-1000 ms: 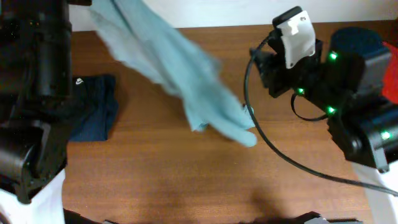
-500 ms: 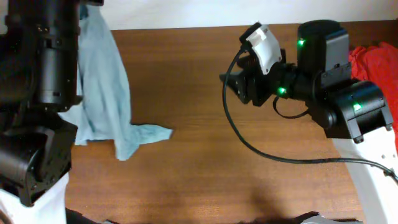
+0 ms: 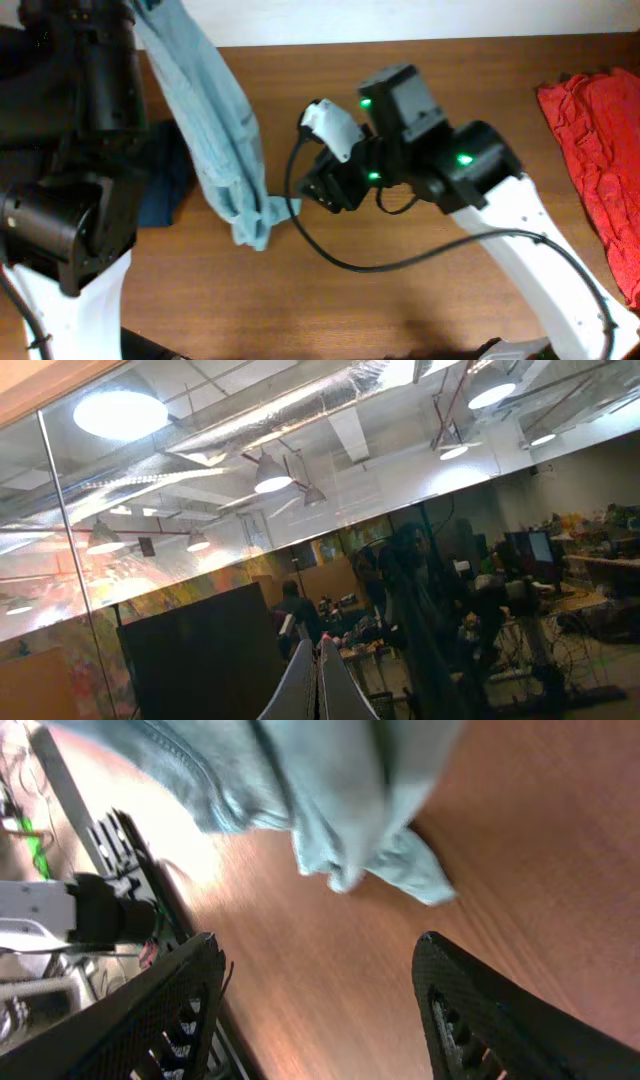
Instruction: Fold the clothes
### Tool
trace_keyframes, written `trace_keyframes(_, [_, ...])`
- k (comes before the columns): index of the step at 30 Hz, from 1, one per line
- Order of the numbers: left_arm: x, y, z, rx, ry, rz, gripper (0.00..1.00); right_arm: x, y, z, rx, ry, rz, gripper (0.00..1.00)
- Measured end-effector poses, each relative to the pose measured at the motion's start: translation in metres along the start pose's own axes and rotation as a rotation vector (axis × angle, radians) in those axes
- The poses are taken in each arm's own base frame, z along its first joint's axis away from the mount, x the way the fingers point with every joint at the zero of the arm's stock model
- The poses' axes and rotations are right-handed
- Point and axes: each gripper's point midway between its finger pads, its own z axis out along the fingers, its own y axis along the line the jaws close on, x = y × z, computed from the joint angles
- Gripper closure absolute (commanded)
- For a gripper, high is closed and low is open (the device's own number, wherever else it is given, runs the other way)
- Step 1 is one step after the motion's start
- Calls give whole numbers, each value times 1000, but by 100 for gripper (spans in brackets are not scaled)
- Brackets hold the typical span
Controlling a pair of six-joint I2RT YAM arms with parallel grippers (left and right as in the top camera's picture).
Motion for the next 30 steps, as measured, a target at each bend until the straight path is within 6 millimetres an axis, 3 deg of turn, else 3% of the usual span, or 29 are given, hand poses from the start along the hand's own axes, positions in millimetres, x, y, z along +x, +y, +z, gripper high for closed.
trace_keyframes(10, [-2,10,2,-62,-4,18,99,19,-13,68,-4,149,17,37])
trace_keyframes(15, [-2,10,2,-64,-3,23,99,3,-15,93,-7,97,-13,37])
trace_keyframes(23, [0,9,2,-62,4,27,99,-33,-25,102,30,-42,-54,36])
trace_keyframes(27, [1,9,2,-60,7,29,99,-24,-33,101,78,-7,-5,37])
trace_keyframes(30, [0,11,2,-68,6,52,99,-2,-29,101,57,80,46,37])
